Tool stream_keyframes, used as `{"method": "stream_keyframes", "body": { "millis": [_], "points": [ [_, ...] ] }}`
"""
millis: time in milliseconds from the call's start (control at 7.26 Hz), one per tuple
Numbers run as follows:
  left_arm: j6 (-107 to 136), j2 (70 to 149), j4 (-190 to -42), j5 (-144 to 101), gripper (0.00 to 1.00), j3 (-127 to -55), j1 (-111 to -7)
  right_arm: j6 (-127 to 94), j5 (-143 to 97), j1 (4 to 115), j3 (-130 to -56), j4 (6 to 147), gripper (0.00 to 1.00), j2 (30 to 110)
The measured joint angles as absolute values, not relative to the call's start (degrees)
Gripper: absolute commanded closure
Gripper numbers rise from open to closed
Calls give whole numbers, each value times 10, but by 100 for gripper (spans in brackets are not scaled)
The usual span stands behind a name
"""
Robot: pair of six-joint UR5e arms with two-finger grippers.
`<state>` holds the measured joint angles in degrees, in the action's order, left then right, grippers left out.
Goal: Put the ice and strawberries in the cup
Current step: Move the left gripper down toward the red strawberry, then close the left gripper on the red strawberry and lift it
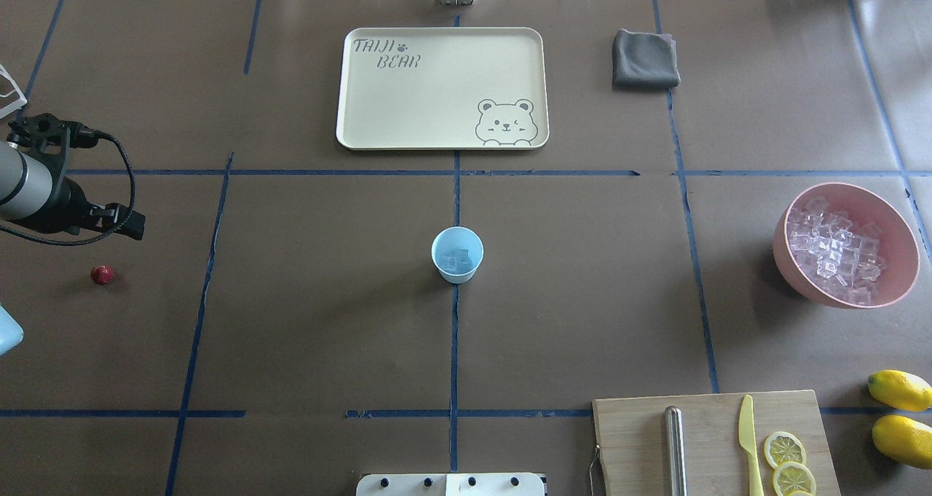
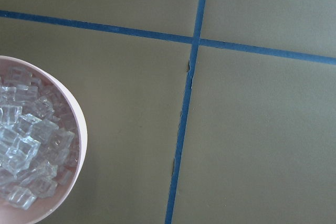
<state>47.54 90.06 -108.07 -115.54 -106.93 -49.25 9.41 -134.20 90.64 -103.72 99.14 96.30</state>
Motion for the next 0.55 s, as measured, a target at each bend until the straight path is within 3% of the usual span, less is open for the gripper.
{"method": "stream_keyframes", "body": {
  "millis": [551],
  "points": [
    [478,860,-1235,-1139,0,-988,-474,94,-1342,907,-1037,991,0,963]
  ]
}}
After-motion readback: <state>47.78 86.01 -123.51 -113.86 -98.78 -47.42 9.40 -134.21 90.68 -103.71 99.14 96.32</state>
